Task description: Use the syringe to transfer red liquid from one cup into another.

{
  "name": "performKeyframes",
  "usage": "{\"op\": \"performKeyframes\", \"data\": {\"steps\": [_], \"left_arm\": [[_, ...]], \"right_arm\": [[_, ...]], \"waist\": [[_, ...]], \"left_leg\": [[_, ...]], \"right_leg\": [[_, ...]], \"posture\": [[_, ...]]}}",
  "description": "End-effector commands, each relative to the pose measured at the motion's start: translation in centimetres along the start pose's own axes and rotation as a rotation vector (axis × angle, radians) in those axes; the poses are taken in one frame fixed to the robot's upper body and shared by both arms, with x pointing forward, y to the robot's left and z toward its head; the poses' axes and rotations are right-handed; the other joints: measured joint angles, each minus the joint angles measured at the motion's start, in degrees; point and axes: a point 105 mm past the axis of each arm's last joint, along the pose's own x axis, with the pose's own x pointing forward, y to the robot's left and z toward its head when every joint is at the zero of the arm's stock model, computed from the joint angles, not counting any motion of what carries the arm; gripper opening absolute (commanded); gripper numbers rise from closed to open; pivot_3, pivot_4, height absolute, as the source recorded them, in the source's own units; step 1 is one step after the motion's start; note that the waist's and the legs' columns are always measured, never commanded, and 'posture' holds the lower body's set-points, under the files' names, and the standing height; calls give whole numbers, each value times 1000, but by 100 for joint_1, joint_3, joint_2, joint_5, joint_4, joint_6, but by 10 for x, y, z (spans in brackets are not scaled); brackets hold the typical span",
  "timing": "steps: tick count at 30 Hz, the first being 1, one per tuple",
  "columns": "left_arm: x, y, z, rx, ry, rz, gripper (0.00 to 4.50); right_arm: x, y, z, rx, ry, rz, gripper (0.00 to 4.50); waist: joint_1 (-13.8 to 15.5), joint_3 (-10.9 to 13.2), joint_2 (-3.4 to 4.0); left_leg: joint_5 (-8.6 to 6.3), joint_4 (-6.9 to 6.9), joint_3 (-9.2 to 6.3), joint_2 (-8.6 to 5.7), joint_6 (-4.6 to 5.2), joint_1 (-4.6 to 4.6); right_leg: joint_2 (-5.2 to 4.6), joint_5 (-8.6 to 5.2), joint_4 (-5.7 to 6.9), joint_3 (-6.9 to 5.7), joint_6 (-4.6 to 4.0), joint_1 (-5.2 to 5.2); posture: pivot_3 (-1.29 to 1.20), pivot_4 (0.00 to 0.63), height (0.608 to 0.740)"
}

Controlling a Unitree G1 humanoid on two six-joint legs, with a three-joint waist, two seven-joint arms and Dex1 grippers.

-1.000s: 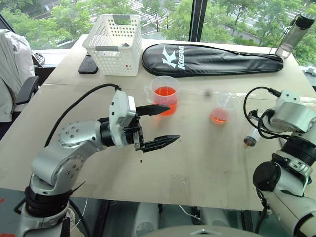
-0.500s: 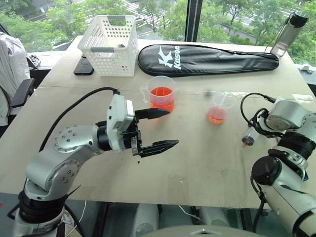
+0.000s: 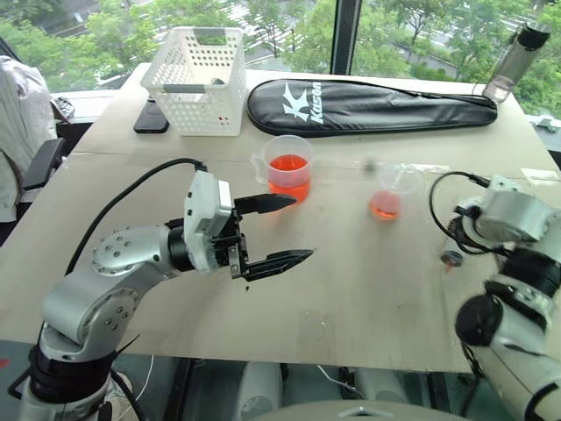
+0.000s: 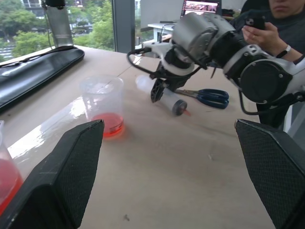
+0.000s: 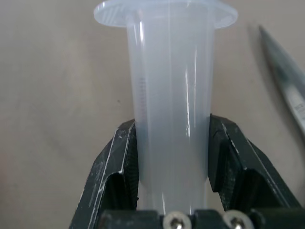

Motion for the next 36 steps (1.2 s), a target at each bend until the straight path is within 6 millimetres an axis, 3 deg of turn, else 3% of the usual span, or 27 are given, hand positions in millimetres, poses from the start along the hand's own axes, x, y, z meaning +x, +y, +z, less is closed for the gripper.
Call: {"op": "performKeyframes", "data": {"steps": [1,3,5,9,11,14,20,24,28,32,36], "left_arm": [[0,0,6,55,-21,19,4500],[1,6,5,72,-21,55,4500],[1,17,4,98,-19,123,4500],[-5,50,11,59,-108,339,4500],[-9,62,15,50,-138,421,4500],[-18,77,23,54,-151,524,4500],[-43,104,43,96,-147,709,4500],[-54,111,48,128,-119,781,4500],[-62,116,52,126,-118,827,4500],[-68,125,62,156,-127,867,4500],[-87,139,71,171,-144,959,4500]], "right_arm": [[-76,10,57,-60,-460,196,1486],[-122,32,74,-107,-703,360,1484],[-150,58,77,-177,-825,509,1478],[-193,135,56,-417,-1012,874,1476],[-193,163,45,-476,-1056,982,1476],[-187,211,30,-424,-1043,1151,1476],[-177,292,3,-385,-1062,1279,1476],[-172,318,-13,-441,-1115,1320,1476],[-187,335,-23,-413,-1137,1397,1476],[-174,343,-35,-426,-1120,1379,1475],[-169,340,-35,-414,-1134,1362,1475]], "waist": [[-4,19,32],[-62,27,58],[-108,19,45],[-108,13,34],[-87,11,31],[-81,8,26],[33,13,15],[40,13,13],[73,15,9],[80,13,-3],[56,13,-6]], "left_leg": [[0,0,4,-4,0,-1],[0,0,16,-7,1,3],[-1,-3,13,10,1,20],[0,-7,-43,21,2,41],[0,-4,-62,22,2,38],[1,4,-59,22,1,29],[-1,14,-47,3,-4,1],[0,7,-52,7,-5,5],[1,3,-53,5,-7,4],[7,4,-58,3,-18,6],[10,4,-59,3,-23,11]], "right_leg": [[0,0,-3,11,1,-1],[2,-2,-6,31,8,-5],[24,-12,-4,35,21,0],[79,-13,8,43,-17,1],[91,-11,8,42,-25,2],[92,4,10,47,-4,0],[67,14,6,50,-18,-7],[74,13,11,46,-20,-11],[67,14,12,42,-20,-10],[62,15,15,33,-21,-7],[63,15,19,32,-22,-4]], "posture": [[0,150,724],[0,150,724],[0,150,724],[0,150,724],[0,150,724],[0,150,724],[0,150,724],[0,150,724],[0,150,724],[0,150,724],[0,150,724]]}}
